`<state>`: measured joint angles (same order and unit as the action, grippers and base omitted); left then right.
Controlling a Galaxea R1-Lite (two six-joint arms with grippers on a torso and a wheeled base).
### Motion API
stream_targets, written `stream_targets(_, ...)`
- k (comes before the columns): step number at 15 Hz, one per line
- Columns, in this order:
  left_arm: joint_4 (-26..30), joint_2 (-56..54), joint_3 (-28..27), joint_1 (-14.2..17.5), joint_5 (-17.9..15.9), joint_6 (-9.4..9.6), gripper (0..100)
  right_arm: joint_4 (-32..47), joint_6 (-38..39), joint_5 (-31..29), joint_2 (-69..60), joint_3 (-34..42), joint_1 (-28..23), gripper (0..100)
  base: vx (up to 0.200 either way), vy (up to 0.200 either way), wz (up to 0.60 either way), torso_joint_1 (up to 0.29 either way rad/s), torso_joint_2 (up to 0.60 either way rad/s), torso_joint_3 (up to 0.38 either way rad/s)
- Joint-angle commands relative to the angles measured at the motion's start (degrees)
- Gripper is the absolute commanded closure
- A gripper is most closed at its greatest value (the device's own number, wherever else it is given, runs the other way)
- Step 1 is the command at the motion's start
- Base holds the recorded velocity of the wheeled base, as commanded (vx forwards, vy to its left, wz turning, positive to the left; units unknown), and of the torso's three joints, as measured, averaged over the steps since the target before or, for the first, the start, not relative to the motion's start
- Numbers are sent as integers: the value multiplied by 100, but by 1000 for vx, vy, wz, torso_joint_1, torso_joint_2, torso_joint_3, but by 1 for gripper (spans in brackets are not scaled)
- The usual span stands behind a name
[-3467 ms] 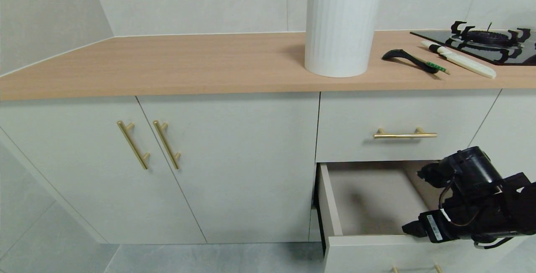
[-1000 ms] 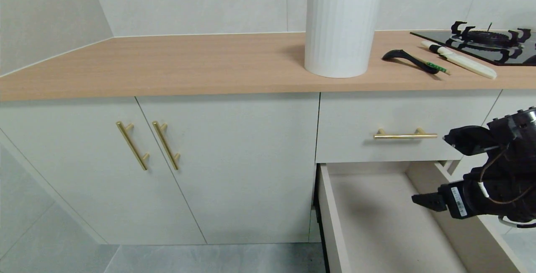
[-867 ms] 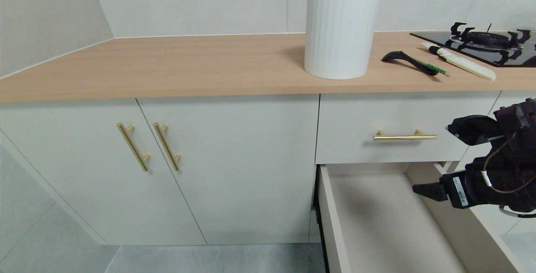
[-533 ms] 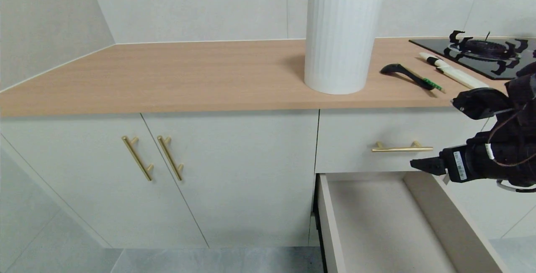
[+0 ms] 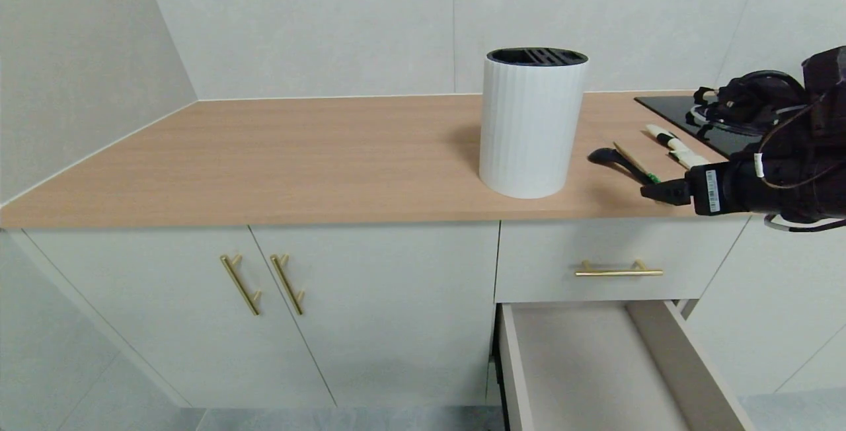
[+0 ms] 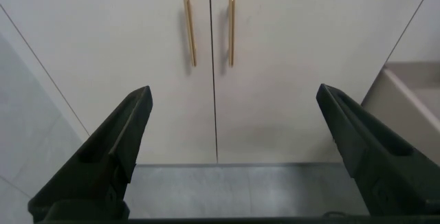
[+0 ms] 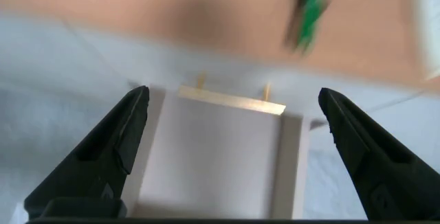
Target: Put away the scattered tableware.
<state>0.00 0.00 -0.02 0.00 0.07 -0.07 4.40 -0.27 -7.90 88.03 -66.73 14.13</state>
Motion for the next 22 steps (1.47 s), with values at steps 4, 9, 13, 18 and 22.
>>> stream_targets(4, 0, 0, 2, 0, 1, -1, 0, -528, 18, -27, 382, -77, -367, 0, 0, 0, 0, 45, -101, -62)
stream_targets(9, 0, 0, 2, 0, 1, -1, 0, -484, 378, -335, 1146, -543, -367, 0, 0, 0, 0, 0, 0, 0)
stream_targets(13, 0, 0, 2, 0, 1, -1, 0, -510, 493, -397, 1718, -762, -472, 0, 0, 0, 0, 0, 0, 0)
stream_targets(18, 0, 0, 2, 0, 1, -1, 0, -519, 510, -397, 1735, -762, -472, 0, 0, 0, 0, 0, 0, 0)
stream_targets(22, 0, 0, 2, 0, 1, -1, 0, -502, 545, -388, 1691, -762, -472, 100, 0, 0, 0, 0, 0, 0)
